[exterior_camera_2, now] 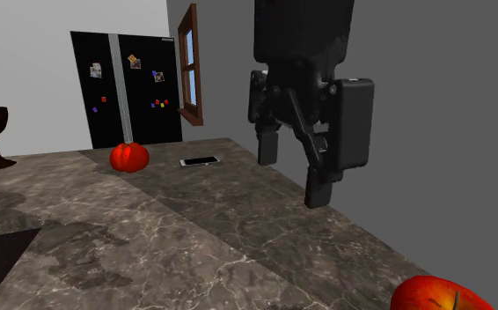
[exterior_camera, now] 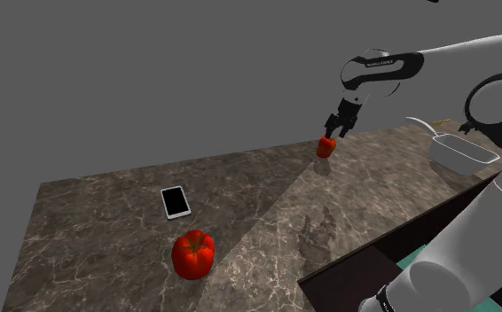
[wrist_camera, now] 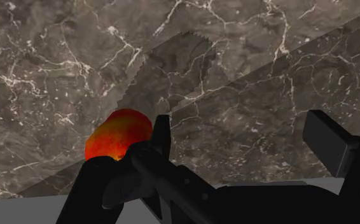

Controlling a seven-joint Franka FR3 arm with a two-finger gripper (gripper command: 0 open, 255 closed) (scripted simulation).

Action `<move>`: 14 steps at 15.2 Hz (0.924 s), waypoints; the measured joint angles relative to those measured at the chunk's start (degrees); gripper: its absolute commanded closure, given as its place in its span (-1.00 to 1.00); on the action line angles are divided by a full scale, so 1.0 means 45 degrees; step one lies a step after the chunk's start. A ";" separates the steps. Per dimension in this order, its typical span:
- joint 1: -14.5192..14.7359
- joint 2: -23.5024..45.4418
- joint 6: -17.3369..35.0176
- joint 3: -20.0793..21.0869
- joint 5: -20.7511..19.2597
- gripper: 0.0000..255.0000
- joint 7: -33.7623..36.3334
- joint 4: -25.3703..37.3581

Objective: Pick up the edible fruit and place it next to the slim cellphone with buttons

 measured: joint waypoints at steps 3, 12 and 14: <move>-0.0409 0.1551 0.0028 -0.0253 0.0918 -1.00 -0.0855 0.1349; -0.2432 0.6266 -0.0966 -0.0139 0.3427 -1.00 -0.2516 0.6550; -0.2936 0.7163 -0.1299 -0.0034 0.3789 -1.00 -0.2692 0.7722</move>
